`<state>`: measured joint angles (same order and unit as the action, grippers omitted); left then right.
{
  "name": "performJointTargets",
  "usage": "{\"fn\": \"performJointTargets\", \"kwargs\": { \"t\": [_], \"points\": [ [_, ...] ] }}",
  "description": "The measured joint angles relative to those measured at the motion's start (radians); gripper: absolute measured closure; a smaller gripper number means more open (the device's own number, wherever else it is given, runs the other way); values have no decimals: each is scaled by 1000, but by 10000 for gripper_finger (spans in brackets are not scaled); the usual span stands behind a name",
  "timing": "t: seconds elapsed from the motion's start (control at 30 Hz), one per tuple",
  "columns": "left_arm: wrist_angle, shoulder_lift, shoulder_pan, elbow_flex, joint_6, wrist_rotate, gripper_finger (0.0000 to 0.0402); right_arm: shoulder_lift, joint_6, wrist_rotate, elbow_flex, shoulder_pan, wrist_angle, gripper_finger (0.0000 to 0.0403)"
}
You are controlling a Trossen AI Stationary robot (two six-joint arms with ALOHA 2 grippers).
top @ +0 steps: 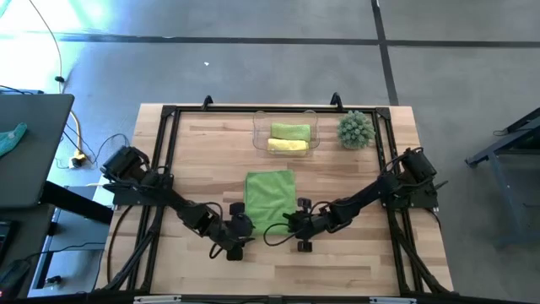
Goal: Roll microfiber towels into tight, uniform cylinder then place into a basket
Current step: Roll the green microfiber towel
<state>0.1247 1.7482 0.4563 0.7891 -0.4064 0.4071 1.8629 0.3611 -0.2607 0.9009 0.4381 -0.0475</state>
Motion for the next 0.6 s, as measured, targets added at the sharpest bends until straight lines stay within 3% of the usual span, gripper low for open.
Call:
{"fn": "performJointTargets", "kwargs": {
  "t": [0.27,0.6],
  "points": [
    [-14,75,-20,0,67,3,199,0,1,0,0,0,-3,285],
    [-46,85,-31,3,-57,-30,218,-50,-3,-2,0,0,56,285]
  ]
}}
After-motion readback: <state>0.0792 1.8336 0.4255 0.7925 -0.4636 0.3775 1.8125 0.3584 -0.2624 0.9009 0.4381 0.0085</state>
